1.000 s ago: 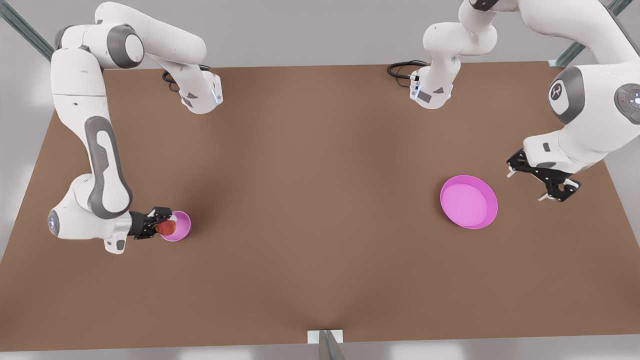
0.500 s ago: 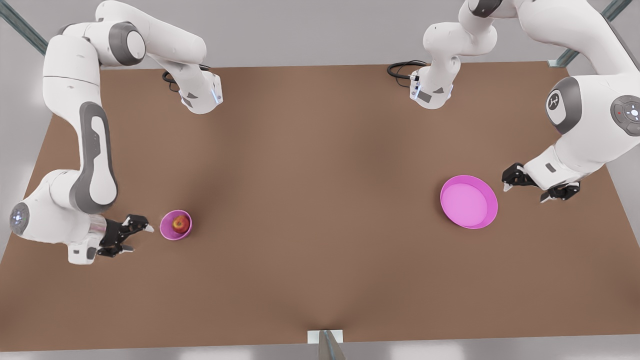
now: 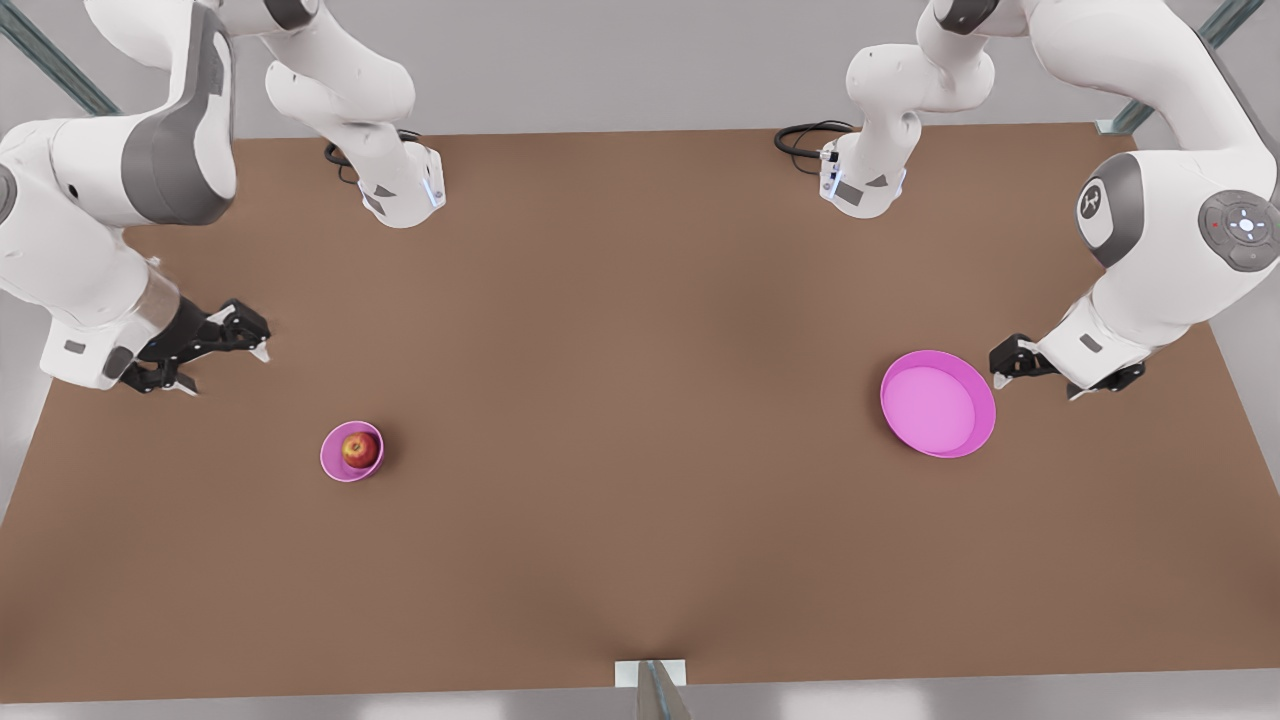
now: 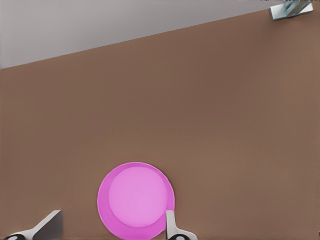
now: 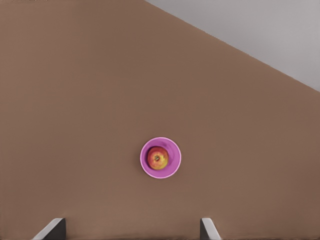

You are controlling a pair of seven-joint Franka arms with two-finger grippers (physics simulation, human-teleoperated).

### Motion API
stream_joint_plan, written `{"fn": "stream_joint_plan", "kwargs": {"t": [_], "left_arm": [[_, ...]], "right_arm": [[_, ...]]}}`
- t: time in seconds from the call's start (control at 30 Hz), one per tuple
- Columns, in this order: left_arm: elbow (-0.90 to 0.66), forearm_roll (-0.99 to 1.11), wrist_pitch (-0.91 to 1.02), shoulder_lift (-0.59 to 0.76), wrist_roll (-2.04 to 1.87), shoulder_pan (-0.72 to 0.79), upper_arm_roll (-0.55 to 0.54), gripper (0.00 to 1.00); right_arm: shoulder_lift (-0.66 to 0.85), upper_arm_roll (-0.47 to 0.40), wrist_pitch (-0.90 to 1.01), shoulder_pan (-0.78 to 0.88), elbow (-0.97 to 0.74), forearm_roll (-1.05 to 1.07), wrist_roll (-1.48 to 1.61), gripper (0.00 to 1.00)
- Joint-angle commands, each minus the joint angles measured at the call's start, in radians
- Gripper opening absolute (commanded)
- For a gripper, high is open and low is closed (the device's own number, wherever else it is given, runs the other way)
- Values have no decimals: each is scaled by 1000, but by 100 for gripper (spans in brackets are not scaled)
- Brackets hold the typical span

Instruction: Use the left arm to pick up the apple from the plate, transfer it to the gripper of the right arm, and then use the right arm to place it into the bowl

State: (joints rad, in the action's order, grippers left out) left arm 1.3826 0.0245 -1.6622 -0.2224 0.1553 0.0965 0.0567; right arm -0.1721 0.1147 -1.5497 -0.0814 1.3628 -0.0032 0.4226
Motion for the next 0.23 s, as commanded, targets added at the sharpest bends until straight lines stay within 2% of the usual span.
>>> {"fn": "stream_joint_plan", "kwargs": {"t": [0.0,0.2], "left_arm": [[-1,0,1,1,-149,0,0,100],[-1,0,4,0,-149,14,0,100]], "right_arm": [[-18,23,11,0,-1,12,-458,100],[-30,23,-13,-6,-7,6,-456,100]]}}
